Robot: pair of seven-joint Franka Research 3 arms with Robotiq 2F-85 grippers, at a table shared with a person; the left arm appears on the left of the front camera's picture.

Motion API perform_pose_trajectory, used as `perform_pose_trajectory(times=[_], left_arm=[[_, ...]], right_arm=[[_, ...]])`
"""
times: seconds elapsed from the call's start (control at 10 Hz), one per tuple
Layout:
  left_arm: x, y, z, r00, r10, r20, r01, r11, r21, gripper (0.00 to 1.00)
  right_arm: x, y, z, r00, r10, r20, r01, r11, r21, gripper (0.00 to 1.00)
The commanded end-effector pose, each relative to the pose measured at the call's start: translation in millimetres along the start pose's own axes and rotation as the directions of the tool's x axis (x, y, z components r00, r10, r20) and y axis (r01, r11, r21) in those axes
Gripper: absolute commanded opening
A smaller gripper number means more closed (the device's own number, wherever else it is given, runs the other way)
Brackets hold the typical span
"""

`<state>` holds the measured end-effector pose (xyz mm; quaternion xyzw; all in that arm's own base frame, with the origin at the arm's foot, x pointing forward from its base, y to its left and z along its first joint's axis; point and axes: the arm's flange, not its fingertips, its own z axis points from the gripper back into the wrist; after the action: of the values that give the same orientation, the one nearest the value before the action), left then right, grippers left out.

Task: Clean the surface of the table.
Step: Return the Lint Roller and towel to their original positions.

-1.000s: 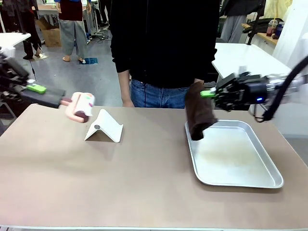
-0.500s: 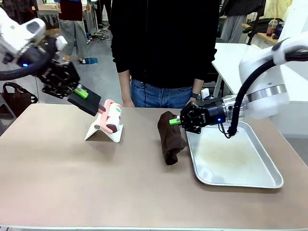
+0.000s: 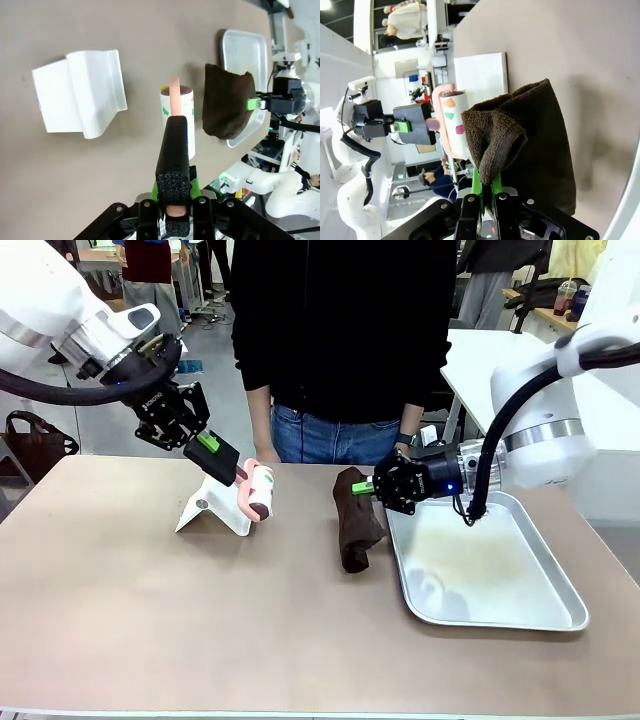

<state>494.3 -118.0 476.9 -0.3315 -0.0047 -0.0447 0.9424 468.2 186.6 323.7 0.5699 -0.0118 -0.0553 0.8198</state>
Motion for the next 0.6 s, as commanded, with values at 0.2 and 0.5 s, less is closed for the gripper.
perform_pose_trajectory(times=[0.2, 0.5], left_arm=[[-15, -6, 5, 0.999, -0.010, 0.030, 0.010, 1.000, 0.013, 0.23], [0, 0, 0, 0.999, -0.035, -0.003, 0.035, 0.992, 0.120, 0.23]], right_arm=[[-4, 3, -5, 1.000, 0.016, -0.026, -0.016, 1.000, -0.010, 0.08], [10, 8, -30, 0.992, 0.027, 0.121, -0.009, 0.989, -0.148, 0.08]])
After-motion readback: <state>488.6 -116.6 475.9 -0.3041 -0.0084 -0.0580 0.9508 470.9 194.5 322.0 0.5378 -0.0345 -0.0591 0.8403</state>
